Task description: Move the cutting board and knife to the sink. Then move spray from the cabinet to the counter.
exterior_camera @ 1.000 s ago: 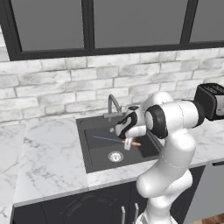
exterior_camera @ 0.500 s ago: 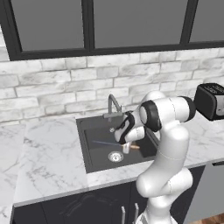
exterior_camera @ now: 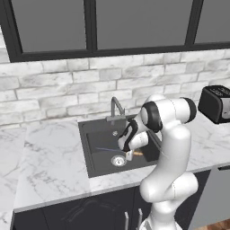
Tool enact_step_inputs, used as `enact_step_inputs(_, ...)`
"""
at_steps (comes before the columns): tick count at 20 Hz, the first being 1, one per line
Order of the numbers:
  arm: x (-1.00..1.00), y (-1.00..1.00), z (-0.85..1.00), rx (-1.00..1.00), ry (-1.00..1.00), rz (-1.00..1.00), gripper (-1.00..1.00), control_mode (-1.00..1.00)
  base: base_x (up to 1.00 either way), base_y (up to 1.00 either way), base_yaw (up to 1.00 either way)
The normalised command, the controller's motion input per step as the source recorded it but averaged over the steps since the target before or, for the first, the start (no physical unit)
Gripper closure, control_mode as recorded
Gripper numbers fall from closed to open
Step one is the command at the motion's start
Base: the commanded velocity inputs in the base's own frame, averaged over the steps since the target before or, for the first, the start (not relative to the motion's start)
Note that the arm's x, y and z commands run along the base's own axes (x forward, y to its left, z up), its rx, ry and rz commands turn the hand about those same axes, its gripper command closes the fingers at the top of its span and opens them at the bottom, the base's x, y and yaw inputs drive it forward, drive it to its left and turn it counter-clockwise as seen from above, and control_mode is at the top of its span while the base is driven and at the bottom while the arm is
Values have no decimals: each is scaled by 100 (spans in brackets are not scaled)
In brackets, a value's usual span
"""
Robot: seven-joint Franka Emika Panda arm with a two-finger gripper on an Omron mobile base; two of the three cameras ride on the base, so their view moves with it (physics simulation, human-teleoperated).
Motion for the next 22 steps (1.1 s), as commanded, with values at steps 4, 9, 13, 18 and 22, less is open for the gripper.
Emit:
enact_step_inputs(4, 5, -1, 4, 0, 0, 0, -100, -100, 0, 0, 0)
enact_step_inputs(9, 9, 0, 0, 0, 0, 0, -100, -100, 0, 0, 0)
enact_step_inputs(13, 0, 0, 23, 0, 0, 0, -100, -100, 0, 0, 0)
enact_step_inputs(18, 0, -1, 80, 0, 0, 0, -100, -100, 0, 0, 0)
enact_step_inputs(22, -5, -18, 100, 1, 0, 0, -100, -100, 0, 0, 0)
